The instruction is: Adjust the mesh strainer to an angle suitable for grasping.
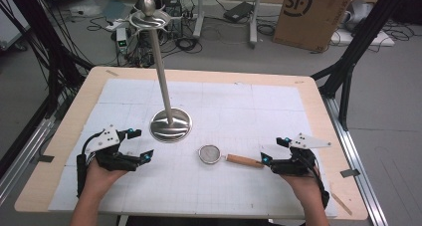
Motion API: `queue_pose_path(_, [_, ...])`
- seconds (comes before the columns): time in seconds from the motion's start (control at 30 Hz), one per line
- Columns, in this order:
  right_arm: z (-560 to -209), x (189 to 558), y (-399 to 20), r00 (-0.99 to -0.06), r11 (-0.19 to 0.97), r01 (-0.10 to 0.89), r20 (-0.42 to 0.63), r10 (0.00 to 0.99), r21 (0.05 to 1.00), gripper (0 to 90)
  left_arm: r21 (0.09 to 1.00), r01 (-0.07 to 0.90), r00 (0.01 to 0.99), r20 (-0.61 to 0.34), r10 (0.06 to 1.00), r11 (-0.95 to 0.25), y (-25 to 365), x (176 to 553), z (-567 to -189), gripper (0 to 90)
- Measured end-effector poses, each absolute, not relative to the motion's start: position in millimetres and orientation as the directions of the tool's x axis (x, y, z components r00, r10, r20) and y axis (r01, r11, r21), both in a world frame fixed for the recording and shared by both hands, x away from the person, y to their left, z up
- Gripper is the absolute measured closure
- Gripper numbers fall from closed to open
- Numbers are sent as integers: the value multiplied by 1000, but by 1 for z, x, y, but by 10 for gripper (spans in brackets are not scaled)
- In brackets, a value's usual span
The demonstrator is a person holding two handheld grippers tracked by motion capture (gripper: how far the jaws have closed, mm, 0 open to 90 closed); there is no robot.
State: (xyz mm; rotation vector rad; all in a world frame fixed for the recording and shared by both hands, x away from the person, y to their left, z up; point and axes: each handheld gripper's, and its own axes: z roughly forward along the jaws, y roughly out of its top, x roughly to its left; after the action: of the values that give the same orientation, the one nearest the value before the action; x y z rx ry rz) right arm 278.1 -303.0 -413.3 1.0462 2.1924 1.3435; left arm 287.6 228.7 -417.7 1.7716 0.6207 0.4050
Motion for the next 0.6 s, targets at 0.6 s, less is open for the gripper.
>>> queue_pose_path(0.6, [-413,277,-296,-679,296,391,57,732,871,150,956,195,804,-27,594,-220,226,286,-417,152])
